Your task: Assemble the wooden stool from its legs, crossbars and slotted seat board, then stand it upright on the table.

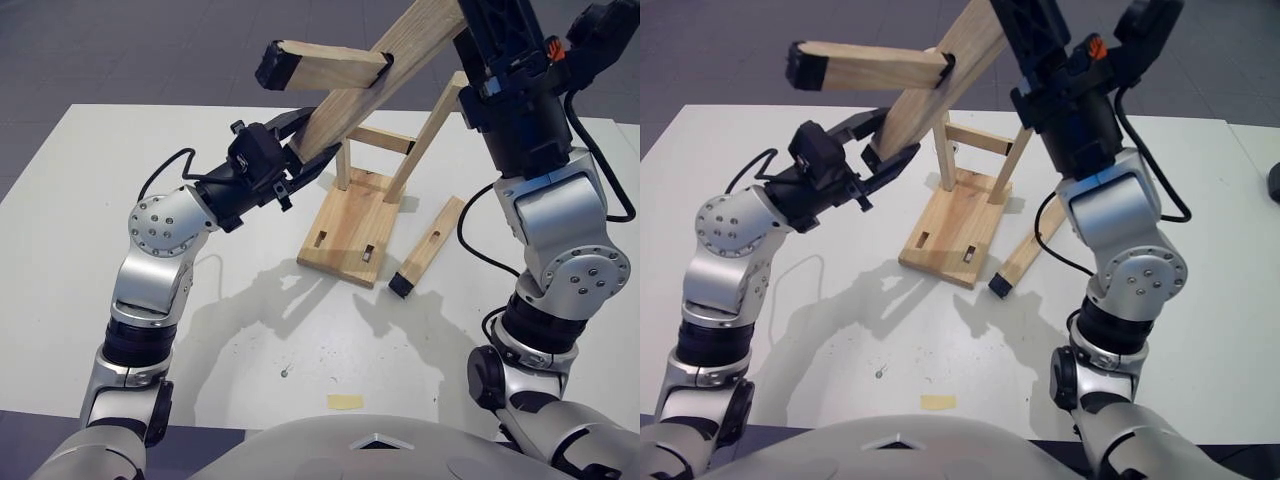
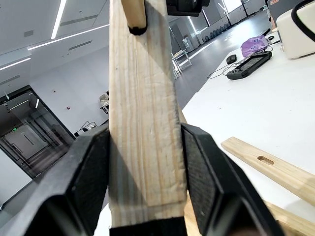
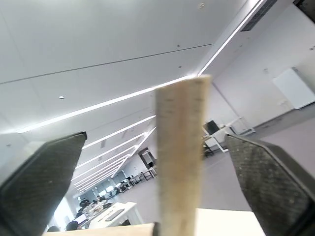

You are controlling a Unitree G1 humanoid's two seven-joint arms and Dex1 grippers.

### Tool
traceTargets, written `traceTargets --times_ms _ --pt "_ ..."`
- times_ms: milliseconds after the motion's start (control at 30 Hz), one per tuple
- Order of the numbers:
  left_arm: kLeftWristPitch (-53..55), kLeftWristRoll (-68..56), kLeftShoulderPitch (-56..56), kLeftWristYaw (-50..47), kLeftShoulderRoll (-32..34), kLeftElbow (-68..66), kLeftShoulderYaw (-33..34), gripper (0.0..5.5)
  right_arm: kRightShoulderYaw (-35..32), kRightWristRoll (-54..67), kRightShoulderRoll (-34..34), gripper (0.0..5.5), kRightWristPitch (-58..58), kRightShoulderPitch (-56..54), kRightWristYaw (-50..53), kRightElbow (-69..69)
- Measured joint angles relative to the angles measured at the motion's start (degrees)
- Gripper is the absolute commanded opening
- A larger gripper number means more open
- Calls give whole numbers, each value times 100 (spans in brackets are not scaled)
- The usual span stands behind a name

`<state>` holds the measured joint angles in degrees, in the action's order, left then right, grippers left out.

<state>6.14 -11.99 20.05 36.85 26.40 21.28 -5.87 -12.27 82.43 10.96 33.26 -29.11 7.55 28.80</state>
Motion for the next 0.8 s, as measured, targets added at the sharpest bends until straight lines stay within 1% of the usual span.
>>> traceTargets --times_ms 200,333,467,667,700,800 --pt "-137 129 -58 4 -6 0 -25 207 101 49 -124 356 -136 76 595 32" --pt "-253 226 -106 6 -10 0 -58 207 178 41 -116 286 -151 75 762 44" --pt "-258 320 -124 5 -28 -1 -109 207 258 2 -33 230 -146 85 885 90" --pt "-334 394 -131 15 -43 -22 -134 207 309 52 39 131 -143 263 995 294" --pt "-353 398 -131 15 -43 -27 -133 207 308 61 70 120 -143 281 1011 295" --pt "-385 397 -137 35 -49 -34 -146 207 300 97 150 118 -146 317 1018 337"
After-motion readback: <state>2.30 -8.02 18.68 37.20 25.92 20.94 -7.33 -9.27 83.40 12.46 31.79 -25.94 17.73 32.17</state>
